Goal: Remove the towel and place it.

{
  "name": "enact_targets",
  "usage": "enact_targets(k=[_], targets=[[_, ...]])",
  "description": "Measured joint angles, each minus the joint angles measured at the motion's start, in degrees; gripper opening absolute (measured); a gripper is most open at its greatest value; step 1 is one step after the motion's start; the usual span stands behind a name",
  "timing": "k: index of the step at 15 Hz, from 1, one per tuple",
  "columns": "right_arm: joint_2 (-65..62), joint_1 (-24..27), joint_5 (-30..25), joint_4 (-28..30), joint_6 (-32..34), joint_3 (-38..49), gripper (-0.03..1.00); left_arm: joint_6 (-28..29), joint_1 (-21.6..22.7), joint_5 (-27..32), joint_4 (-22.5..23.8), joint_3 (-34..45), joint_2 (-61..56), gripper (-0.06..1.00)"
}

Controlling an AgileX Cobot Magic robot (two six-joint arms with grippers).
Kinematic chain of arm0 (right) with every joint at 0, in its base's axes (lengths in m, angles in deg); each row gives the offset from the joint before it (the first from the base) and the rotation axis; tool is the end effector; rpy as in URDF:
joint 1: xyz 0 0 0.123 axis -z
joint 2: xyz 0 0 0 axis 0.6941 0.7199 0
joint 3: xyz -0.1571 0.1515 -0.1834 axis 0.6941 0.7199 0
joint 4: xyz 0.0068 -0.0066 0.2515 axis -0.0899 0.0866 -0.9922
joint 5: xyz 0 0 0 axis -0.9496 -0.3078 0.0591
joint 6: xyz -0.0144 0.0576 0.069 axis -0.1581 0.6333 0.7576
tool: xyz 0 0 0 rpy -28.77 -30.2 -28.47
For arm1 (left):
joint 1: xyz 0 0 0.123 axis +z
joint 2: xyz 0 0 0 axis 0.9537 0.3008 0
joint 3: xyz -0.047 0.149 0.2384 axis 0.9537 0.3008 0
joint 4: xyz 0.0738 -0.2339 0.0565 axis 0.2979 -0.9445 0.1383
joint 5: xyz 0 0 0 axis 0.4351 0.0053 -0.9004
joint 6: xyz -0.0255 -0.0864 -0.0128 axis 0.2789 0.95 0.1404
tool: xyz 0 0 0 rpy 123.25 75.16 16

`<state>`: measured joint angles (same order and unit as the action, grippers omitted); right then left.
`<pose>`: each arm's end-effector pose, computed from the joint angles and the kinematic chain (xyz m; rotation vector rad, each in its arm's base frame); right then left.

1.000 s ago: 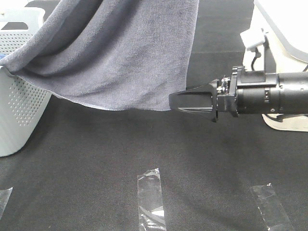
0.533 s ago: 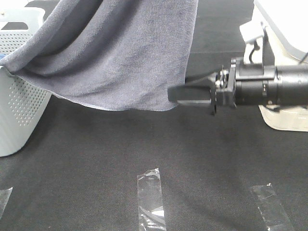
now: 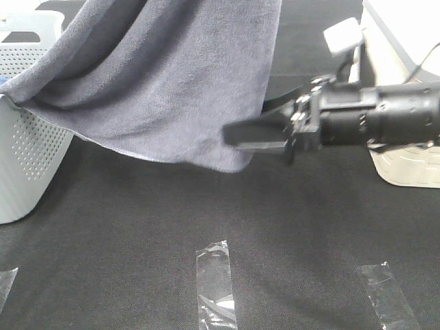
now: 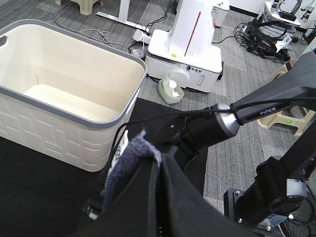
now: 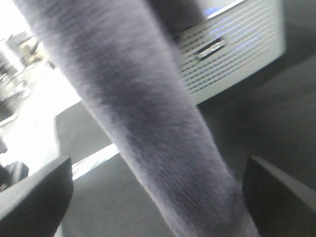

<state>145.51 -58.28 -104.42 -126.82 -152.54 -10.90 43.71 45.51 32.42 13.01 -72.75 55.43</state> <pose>0.2599 0.1447 0.1830 -0.9822 1.8551 1.1070 0.3040 -0.2307 0.4801 1.1216 1.7989 -1.0708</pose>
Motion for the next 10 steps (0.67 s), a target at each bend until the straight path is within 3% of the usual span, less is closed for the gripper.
enact_targets(k=[4,10], targets=[[0.0,-0.9,1.4,2.9,2.5,0.0,0.81,0.0,0.0,0.1,2.7,0.0,0.0,0.0],[0.0,-0.9,2.6,8.3,4.6,0.0,0.43,0.1,-0.1,-2.7,7.4,0.0,0.0,0.0]])
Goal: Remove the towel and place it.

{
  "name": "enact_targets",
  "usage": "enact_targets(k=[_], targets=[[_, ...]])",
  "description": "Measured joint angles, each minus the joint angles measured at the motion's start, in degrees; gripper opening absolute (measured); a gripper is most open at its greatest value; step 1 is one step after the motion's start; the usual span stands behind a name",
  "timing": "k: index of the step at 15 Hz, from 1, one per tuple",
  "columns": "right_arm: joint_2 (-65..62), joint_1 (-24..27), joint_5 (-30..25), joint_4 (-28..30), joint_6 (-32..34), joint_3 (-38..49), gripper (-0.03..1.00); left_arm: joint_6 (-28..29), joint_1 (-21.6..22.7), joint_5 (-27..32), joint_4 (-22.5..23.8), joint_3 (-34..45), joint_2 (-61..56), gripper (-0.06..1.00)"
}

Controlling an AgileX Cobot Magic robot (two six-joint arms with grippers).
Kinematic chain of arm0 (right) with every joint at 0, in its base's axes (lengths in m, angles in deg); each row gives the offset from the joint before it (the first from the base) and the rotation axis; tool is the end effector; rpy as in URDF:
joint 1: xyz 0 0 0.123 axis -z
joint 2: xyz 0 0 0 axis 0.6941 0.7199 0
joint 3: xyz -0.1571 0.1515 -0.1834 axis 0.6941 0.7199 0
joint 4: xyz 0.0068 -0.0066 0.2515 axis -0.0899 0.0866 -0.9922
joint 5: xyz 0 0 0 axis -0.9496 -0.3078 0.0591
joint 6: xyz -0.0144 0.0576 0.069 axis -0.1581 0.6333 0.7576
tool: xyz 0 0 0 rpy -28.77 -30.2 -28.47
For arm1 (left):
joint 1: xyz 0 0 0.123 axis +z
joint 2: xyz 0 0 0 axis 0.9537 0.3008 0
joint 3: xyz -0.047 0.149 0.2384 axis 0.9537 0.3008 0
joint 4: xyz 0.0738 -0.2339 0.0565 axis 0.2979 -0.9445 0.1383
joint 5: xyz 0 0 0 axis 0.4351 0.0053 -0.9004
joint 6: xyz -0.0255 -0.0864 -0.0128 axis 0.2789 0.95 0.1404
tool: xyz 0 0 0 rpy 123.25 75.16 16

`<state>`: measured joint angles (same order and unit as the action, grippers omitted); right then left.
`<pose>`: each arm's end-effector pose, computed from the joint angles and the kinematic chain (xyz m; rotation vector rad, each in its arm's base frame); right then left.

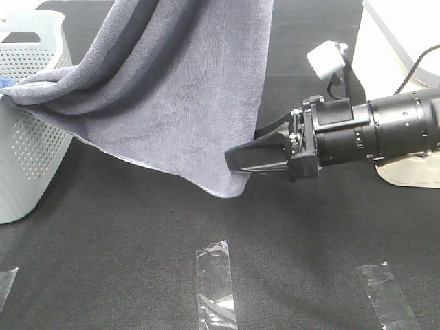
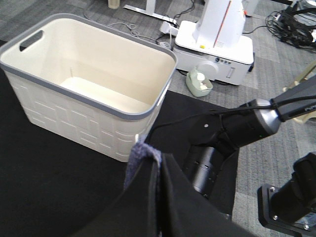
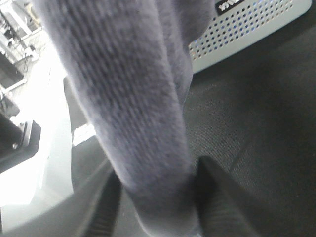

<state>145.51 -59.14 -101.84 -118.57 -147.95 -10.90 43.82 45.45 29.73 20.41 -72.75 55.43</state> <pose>0.2517 0.1455 0.1735 -1.0978 1.9461 1.0862 0.3135 -0.2266 0.4753 1.1026 1.8272 -0.9070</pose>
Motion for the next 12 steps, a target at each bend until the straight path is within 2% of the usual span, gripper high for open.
enact_targets(k=[2,3,7,8,10,12], targets=[[0.0,0.0,0.2,1.0,0.4,0.0,0.34,1.9,0.0,-1.5,3.3,0.0,0.0,0.0],[0.0,0.0,0.2,1.0,0.4,0.0,0.34,1.9,0.0,-1.5,3.3,0.0,0.0,0.0],[0.0,0.0,0.2,1.0,3.4,0.0,0.02,7.4,-0.1,-5.7,10.4,0.0,0.0,0.0],[0.0,0.0,0.2,1.0,4.9,0.0,0.0,8.5,-0.1,-6.3,11.8,0.0,0.0,0.0],[0.0,0.0,0.2,1.6,11.3,-0.7,0.0,11.9,-0.1,-6.9,16.0,0.0,0.0,0.0],[0.0,0.0,0.1,5.2,23.1,-4.0,0.0,18.2,-0.1,-6.9,23.7,0.0,0.0,0.0]])
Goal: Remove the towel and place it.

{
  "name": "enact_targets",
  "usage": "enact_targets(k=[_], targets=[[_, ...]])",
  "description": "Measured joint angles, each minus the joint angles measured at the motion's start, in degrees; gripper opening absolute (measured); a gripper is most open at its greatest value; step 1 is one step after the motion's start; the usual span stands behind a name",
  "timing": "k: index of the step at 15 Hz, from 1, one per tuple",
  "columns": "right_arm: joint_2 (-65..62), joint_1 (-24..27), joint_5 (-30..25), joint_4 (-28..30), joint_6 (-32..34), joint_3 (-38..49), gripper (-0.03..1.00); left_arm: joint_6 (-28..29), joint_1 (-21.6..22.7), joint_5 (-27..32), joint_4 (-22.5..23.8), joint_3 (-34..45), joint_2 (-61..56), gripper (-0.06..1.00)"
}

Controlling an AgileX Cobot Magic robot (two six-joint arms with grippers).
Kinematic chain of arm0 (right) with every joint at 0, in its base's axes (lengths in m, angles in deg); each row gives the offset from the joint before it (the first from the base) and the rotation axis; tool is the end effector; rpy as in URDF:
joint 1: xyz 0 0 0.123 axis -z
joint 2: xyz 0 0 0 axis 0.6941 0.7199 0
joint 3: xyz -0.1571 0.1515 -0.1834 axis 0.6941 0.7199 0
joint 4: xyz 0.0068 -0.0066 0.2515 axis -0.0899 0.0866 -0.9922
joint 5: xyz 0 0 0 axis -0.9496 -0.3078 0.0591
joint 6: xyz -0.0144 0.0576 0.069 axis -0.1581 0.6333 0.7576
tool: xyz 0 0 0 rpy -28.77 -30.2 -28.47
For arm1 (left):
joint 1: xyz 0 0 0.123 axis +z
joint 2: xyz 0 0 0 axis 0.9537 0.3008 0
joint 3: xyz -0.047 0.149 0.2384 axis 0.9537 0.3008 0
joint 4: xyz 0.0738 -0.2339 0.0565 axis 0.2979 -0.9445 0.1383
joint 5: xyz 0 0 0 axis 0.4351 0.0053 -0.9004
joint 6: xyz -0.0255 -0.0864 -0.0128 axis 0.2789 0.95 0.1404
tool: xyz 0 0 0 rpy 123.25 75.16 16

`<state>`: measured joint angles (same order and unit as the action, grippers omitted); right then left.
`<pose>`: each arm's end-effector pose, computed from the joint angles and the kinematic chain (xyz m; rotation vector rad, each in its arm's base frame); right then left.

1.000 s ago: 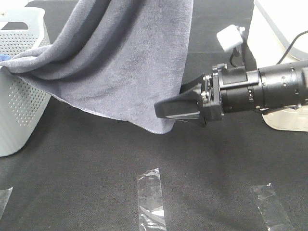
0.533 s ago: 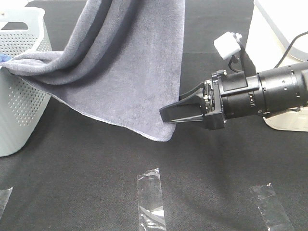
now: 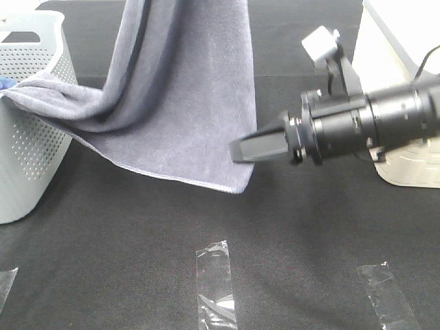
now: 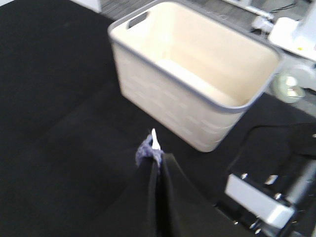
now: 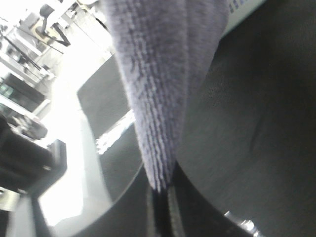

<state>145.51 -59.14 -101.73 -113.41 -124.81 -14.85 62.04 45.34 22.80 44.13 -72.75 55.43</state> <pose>0.2616 0.1478 0.1836 -0.8513 2.1832 1.2299 0.3404 -0.2068 0.4666 0.7789 2.0254 -0.5679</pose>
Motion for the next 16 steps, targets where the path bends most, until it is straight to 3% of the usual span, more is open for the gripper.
enact_targets(k=[3,5,7,8,9,12,15,16], targets=[[0.1,0.0,-0.3,18.6,27.3,-10.0,0.0,12.1,0.0,1.3,14.2,0.0,0.8,0.0],[-0.7,0.0,-0.5,36.6,48.5,-19.3,0.0,17.8,0.0,2.3,20.1,0.0,3.6,0.0],[-1.3,0.0,-2.9,54.8,66.2,-28.9,0.0,19.5,0.0,0.7,21.3,0.0,7.2,0.0],[-1.3,0.0,-4.7,63.2,73.1,-34.5,0.0,19.6,0.0,-2.6,20.7,0.0,8.7,0.0],[-1.3,0.0,-6.4,72.3,79.5,-42.1,0.0,19.6,0.0,-10.5,20.2,0.0,10.2,0.0],[-1.3,0.0,-6.1,83.3,83.5,-56.6,0.0,19.6,0.0,-29.9,20.1,0.0,10.1,0.0],[-1.3,0.0,0.8,85.1,83.7,-67.3,0.0,19.6,0.0,-41.8,21.3,0.0,9.2,0.0],[-1.3,0.0,4.5,85.1,83.7,-69.8,0.0,19.6,0.4,-46.0,23.5,0.0,8.3,0.0]])
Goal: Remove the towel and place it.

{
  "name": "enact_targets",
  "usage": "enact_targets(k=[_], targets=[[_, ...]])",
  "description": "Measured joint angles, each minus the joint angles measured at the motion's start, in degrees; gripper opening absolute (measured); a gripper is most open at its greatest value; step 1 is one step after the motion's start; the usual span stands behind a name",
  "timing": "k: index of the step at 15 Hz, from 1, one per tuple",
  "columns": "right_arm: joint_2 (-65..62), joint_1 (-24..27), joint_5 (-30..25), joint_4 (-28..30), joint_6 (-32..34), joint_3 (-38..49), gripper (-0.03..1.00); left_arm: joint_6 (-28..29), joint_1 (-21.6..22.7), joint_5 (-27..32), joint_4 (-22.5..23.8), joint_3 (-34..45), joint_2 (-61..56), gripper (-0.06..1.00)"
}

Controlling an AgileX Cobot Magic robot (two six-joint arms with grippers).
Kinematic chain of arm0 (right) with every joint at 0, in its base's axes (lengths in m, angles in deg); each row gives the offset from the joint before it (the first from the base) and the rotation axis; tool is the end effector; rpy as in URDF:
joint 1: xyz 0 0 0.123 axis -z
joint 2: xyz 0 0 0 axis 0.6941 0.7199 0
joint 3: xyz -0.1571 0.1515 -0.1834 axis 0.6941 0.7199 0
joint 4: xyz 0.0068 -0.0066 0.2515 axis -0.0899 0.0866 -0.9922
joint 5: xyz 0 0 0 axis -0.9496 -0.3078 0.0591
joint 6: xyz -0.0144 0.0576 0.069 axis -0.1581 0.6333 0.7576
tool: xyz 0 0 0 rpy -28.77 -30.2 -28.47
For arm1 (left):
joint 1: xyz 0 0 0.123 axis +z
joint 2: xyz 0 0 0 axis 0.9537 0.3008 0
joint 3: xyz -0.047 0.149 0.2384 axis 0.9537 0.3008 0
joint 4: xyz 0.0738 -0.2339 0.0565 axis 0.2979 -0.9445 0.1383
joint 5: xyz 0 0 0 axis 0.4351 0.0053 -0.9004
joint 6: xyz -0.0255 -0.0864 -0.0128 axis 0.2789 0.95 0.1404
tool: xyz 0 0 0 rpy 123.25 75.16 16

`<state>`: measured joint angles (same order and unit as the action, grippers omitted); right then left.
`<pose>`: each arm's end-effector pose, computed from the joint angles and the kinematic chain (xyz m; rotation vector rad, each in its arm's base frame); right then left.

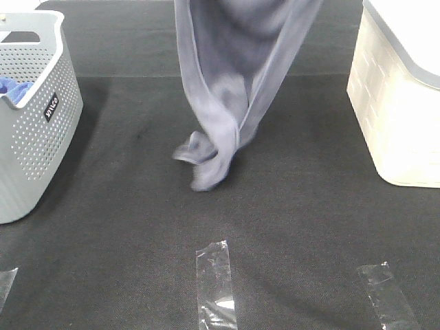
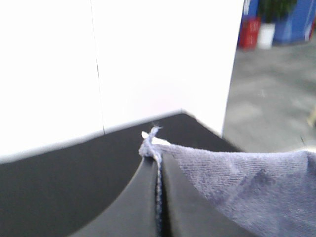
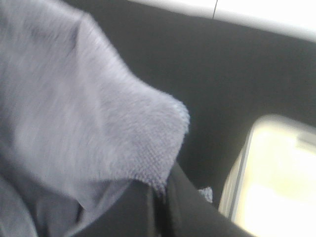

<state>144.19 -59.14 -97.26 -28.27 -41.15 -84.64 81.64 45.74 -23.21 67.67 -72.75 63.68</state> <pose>0.3594 0.0975 0.4773 -0.3888 2.0064 0.0919 0.4188 -0.2102 0.4676 0.3274 1.4977 -0.3864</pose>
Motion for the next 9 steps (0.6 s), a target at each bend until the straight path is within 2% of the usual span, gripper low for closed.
enact_targets(k=[3,5,6,7,9], targets=[[-0.1,0.0,11.3,0.0,-0.1,-3.6,0.0,0.0,1.9,-14.2,3.2,0.0,-1.8,0.0],[-0.1,0.0,15.5,-0.5,-0.1,-4.1,0.0,0.0,3.2,-18.4,3.3,0.0,-1.9,0.0],[-0.1,0.0,15.1,-0.5,-0.1,-4.1,0.0,0.0,3.4,-18.0,3.3,0.0,-1.9,0.0],[0.0,0.0,13.2,-0.5,-0.2,-4.1,0.0,0.0,3.8,-14.6,3.4,0.0,-1.9,0.0],[0.5,0.0,7.7,-0.6,-0.3,-4.1,0.0,0.0,4.2,-3.0,4.0,0.0,-1.9,0.0]])
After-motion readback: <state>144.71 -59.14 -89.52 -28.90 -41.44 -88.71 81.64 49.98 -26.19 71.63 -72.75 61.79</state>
